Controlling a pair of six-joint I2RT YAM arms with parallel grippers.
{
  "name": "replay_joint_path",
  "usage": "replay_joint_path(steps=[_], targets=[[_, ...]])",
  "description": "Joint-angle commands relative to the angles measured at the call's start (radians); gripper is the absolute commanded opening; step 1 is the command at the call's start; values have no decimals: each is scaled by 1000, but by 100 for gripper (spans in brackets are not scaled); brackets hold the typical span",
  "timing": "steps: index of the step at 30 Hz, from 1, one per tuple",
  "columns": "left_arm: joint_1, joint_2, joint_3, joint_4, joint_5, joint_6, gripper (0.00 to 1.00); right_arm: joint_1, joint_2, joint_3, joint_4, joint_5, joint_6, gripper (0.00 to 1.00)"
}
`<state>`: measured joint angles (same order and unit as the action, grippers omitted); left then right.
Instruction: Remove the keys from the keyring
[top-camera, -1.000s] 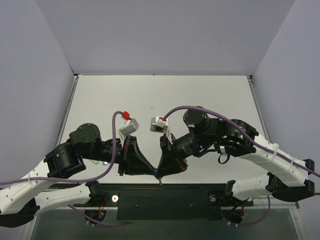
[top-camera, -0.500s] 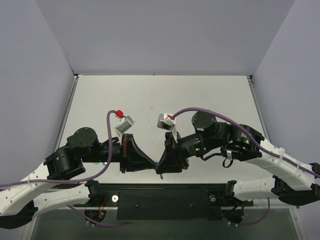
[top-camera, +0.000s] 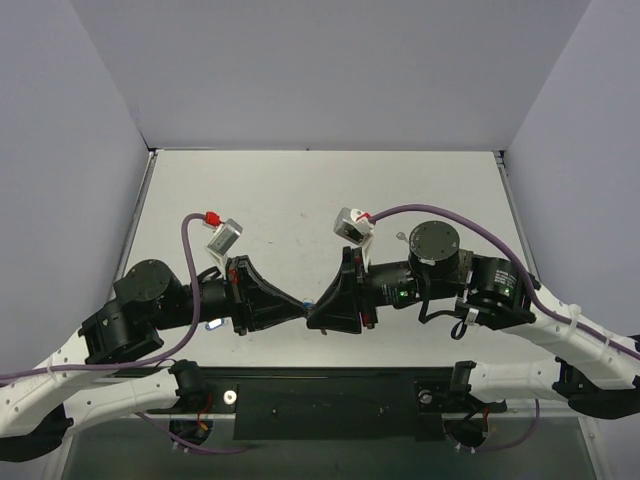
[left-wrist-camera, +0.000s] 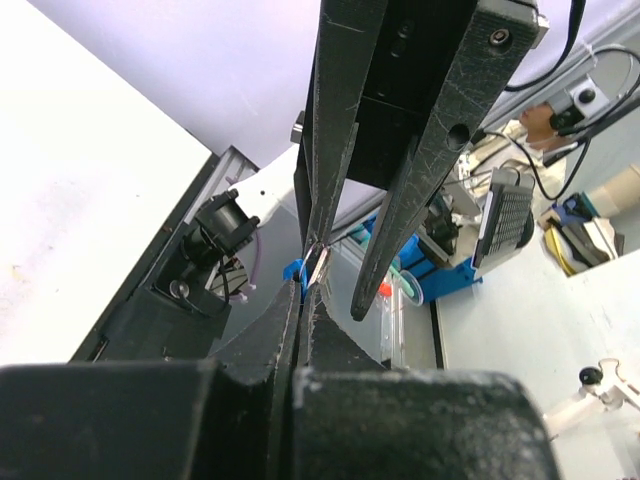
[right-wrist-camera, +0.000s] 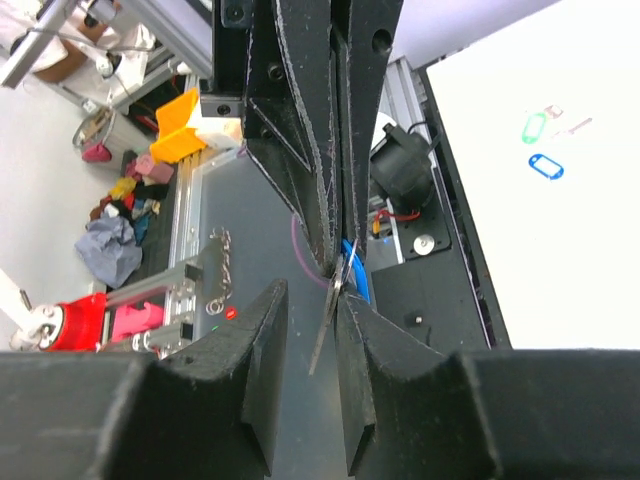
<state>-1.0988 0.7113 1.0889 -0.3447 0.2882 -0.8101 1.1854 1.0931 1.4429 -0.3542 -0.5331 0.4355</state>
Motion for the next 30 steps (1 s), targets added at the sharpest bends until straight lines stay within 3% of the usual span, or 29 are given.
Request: replay_joint_path(steps=[1,11,16,24,26,30], targets=[[-4,-10,-6,153,-86,-49,0,-9,1,-33,167,64,32,22],[-4,-13,-15,153,-130,-60,0,-12,11,-82,310,117,88,22],[-4,-19,-12,156,-127,-63,0,-17,27,-87,336,110,98,1],[-4,-42,-6,116,-103,-40,0,-20,25,-96,328,73,86,0],[-4,-44,14,84,-103,-21,14,-18,27,-90,311,55,82,0],[-3,-52,77,-17,-115,31,60,-17,27,-73,265,13,66,0]])
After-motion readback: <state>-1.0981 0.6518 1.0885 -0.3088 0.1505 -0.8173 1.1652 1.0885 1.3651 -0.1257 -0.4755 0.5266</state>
